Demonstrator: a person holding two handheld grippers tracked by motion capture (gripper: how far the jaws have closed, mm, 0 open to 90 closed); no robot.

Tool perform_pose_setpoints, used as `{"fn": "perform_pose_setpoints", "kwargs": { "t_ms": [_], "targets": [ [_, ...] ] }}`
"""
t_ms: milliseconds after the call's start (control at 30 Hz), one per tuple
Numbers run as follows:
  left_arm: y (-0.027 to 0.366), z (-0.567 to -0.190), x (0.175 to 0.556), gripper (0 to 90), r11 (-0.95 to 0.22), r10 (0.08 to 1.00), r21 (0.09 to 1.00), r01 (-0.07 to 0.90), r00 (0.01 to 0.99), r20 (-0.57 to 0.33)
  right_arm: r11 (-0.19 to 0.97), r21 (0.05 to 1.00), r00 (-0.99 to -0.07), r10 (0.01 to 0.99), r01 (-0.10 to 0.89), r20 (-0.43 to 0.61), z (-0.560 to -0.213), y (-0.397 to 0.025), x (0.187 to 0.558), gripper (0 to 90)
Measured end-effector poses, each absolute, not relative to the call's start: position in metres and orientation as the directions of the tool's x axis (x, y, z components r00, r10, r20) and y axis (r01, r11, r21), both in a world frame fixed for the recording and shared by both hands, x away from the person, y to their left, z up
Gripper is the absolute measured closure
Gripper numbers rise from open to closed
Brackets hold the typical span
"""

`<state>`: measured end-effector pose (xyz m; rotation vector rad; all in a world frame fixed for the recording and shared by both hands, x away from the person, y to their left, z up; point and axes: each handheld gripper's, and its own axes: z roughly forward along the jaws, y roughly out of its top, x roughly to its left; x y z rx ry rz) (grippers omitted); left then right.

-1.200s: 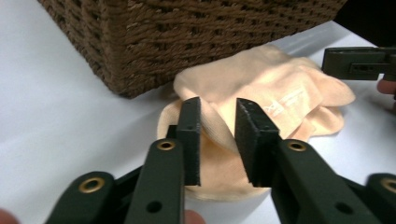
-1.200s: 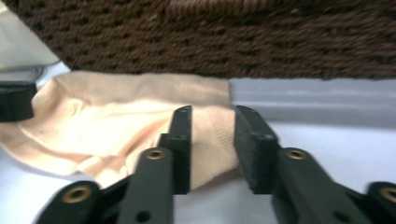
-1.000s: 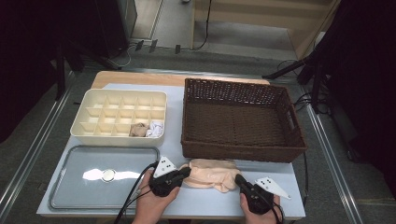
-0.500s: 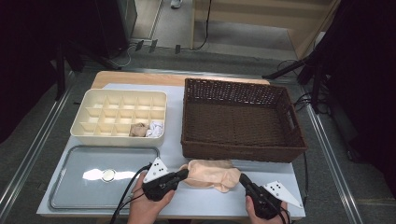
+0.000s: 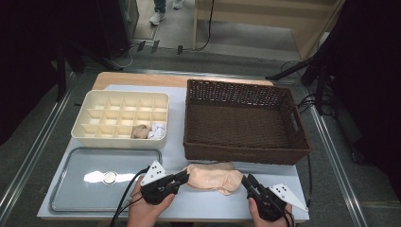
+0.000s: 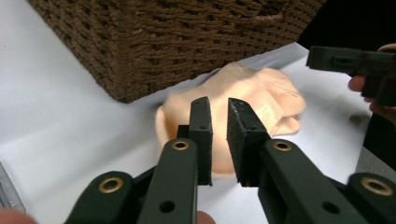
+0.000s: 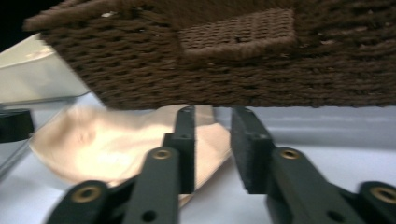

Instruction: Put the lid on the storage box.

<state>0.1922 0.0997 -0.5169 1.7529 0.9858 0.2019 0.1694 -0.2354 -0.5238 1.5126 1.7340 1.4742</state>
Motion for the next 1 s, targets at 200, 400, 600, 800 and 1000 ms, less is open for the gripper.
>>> {"fn": "perform_pose_setpoints", "kwargs": {
  "t_ms": [200,400,600,800,1000],
  "targets": [
    [0.096,-0.523,0.198,68.5,-0.100,0.735,0.839,0.535,0.608,-0.300,-0.111,0.863,-0.296,0.911,0.494,0.287,-0.538,-0.226,0.187,61.8],
    [0.096,-0.527,0.200,72.4,-0.119,0.749,0.831,0.544,0.599,-0.285,-0.063,0.834,-0.310,0.911,0.548,0.272,-0.541,-0.219,0.192,82.2],
    [0.102,-0.523,0.199,79.3,-0.100,0.748,0.832,0.545,0.593,-0.298,-0.074,0.839,-0.334,0.896,0.540,0.294,-0.536,-0.219,0.188,85.0],
    [0.098,-0.528,0.202,73.3,-0.106,0.740,0.806,0.582,0.588,-0.328,-0.085,0.846,-0.348,0.886,0.527,0.306,-0.533,-0.220,0.186,84.8],
    [0.088,-0.534,0.204,65.5,-0.133,0.753,0.792,0.596,0.581,-0.310,-0.088,0.846,-0.352,0.883,0.526,0.311,-0.533,-0.221,0.184,84.7]
  ]
}}
